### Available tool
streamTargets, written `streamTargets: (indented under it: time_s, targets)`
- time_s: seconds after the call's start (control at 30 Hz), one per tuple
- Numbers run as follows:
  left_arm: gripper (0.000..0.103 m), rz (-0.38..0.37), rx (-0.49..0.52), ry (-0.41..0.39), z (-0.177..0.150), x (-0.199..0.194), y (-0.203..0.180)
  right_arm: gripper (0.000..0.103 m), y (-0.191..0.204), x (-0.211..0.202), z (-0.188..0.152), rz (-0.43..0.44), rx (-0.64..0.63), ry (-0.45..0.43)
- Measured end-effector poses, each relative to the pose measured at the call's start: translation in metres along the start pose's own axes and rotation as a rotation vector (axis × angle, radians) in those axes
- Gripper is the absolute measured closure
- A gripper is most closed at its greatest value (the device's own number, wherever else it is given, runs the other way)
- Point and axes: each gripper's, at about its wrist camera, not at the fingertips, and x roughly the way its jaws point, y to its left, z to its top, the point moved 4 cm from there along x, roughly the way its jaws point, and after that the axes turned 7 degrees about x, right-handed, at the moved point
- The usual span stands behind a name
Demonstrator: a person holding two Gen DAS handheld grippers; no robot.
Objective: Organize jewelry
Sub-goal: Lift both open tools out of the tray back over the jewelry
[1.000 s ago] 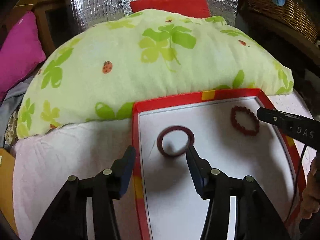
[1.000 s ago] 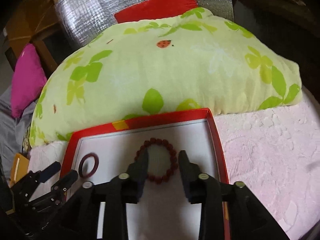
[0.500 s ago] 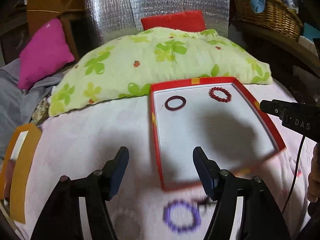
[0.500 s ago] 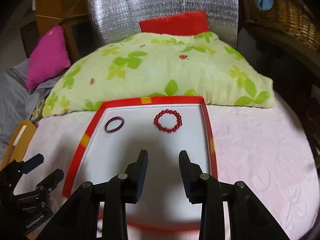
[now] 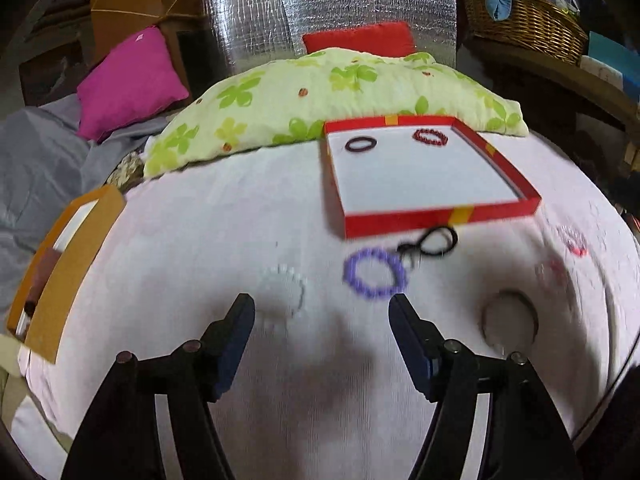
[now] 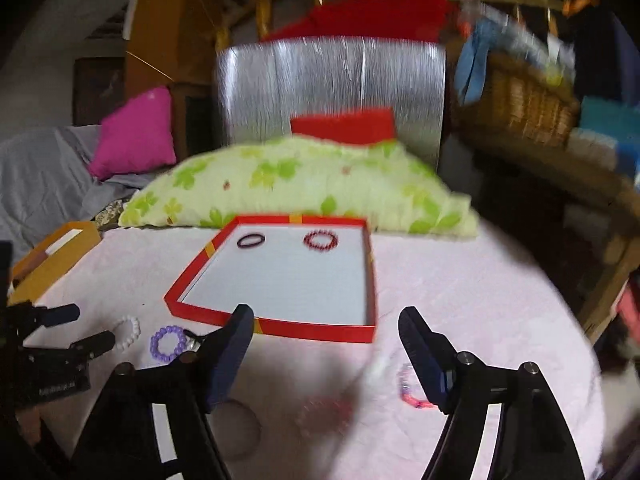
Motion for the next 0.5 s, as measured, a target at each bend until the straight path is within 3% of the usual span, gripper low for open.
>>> streamTargets:
  time_s: [0.17, 0.33, 0.43, 0.5]
  targets:
    - [0.033, -0.004, 0.028, 0.006, -0.022, -0.011, -0.008, 0.002, 0.000, -0.044, -0.017, 0.023, -0.041, -0.019]
    - [0.033, -0.007, 0.038, 0.003, -0.030, -0.022, -0.009, 0.000, -0.002, -0.076, -0.027, 0.024, 0.015, -0.031]
    - [0.033, -0.007, 0.028, -0.007, -0.029, -0.027, -0.007, 0.000, -0.009, -0.100, -0.030, 0.038, 0.091, -0.125]
    - [0.033, -0.014, 0.020, -0.015, -0.027, -0.030, -0.007, 0.000, -0.014, -0.097, -0.027, 0.100, 0.165, -0.045]
